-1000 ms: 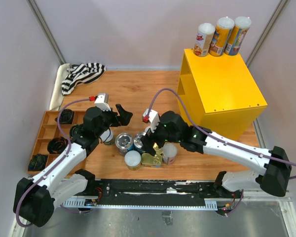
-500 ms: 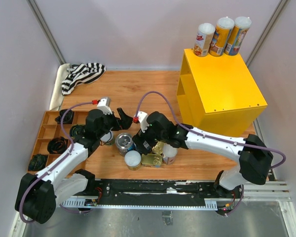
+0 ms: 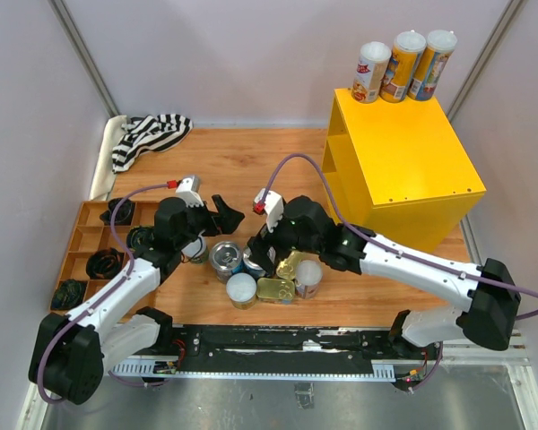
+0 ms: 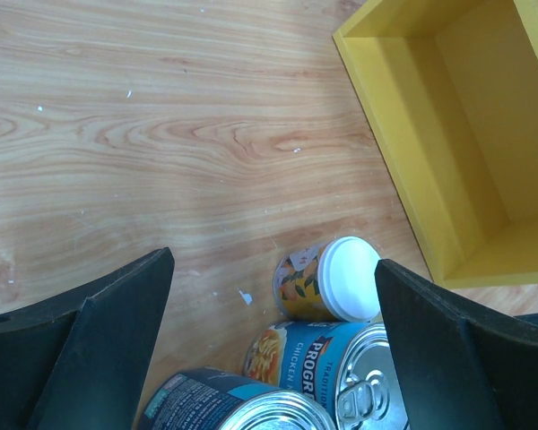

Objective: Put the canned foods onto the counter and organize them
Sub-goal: Pick up the canned food from the center of the board.

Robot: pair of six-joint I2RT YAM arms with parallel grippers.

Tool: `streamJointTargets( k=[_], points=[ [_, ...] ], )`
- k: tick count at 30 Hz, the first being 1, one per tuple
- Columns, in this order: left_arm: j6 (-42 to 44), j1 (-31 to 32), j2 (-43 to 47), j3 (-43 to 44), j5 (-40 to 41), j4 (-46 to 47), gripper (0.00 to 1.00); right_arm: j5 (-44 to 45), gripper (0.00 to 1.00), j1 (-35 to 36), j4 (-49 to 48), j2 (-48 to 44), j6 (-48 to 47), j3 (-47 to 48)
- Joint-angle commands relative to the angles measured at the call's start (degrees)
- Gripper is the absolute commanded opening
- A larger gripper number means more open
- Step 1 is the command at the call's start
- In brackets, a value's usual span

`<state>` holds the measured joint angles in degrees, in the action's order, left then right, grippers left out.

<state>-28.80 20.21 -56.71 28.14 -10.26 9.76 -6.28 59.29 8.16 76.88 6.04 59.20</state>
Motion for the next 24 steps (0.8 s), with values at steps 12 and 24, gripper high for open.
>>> streamJointTargets(
  k=[12, 24],
  points=[
    [-0.56, -0.52, -0.78, 0.07, -2.87, 2.50, 1.00, 0.92, 0.98, -0.31, 1.43, 8.57, 0.13, 0.73],
    [-0.13, -0.55, -0.64, -0.02, -3.18, 2.28, 1.00, 0.25, 0.98, -0.14, -0.40, 11.68, 2.83, -0.68]
  ],
)
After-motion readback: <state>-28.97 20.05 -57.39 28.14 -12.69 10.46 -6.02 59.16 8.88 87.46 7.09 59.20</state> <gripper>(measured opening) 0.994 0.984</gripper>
